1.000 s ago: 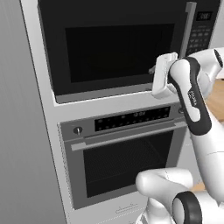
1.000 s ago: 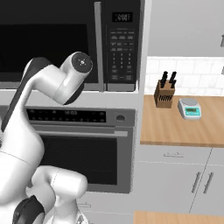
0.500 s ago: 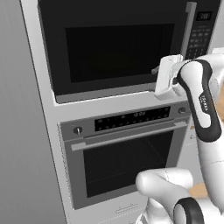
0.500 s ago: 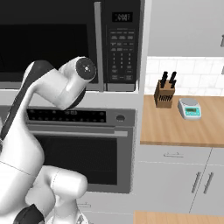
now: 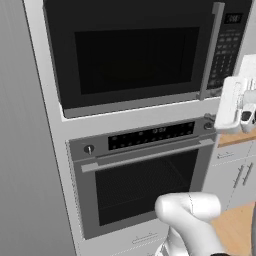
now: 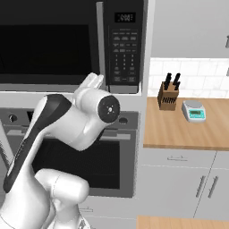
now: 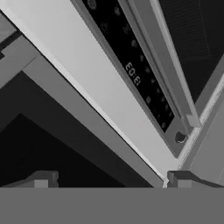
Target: Pick the garlic from the sink and place it in the bowl. Then pick the bowl and place it in the microwave. Then close the microwave door and press the start button.
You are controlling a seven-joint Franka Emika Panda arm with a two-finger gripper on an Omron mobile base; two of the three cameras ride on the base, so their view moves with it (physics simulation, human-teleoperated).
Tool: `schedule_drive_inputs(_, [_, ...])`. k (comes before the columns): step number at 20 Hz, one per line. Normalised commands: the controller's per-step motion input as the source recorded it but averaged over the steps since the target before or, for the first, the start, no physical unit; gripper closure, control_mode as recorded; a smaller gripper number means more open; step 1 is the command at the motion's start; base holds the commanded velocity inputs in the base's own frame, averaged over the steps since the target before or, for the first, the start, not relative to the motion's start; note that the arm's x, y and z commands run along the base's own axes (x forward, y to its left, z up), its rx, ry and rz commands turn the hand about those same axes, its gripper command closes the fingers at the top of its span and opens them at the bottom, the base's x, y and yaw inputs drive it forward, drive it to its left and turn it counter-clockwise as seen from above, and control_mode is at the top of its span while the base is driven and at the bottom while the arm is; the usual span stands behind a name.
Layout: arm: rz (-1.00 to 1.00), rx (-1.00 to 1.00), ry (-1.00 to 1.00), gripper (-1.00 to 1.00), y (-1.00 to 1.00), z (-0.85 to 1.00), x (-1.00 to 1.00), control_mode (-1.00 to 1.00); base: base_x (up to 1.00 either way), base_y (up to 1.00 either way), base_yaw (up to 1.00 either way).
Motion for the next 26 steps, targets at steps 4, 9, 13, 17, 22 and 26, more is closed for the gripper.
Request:
schedule_drive_inputs(4, [0.01,0.01,-0.07,-1.0,-0.91,0.0,0.0,-1.0,0.0,0.0,0.0])
schedule_drive_inputs(9, [0.03,0.01,-0.07,-1.0,-0.56,0.0,0.18,-1.0,0.0,0.0,0.0])
schedule_drive_inputs(13, [0.05,0.0,-0.06,-1.0,-0.18,0.0,0.32,-1.0,0.0,0.0,0.0])
schedule_drive_inputs(17, [0.03,0.0,0.0,-1.0,0.0,0.0,0.43,-1.0,0.0,0.0,0.0])
schedule_drive_inputs(22, [0.02,0.0,0.0,-1.0,0.0,-0.02,0.38,-1.0,0.0,0.0,0.0])
schedule_drive_inputs(26, [0.0,0.0,0.0,-1.0,0.0,-0.1,0.31,-1.0,0.0,0.0,0.0])
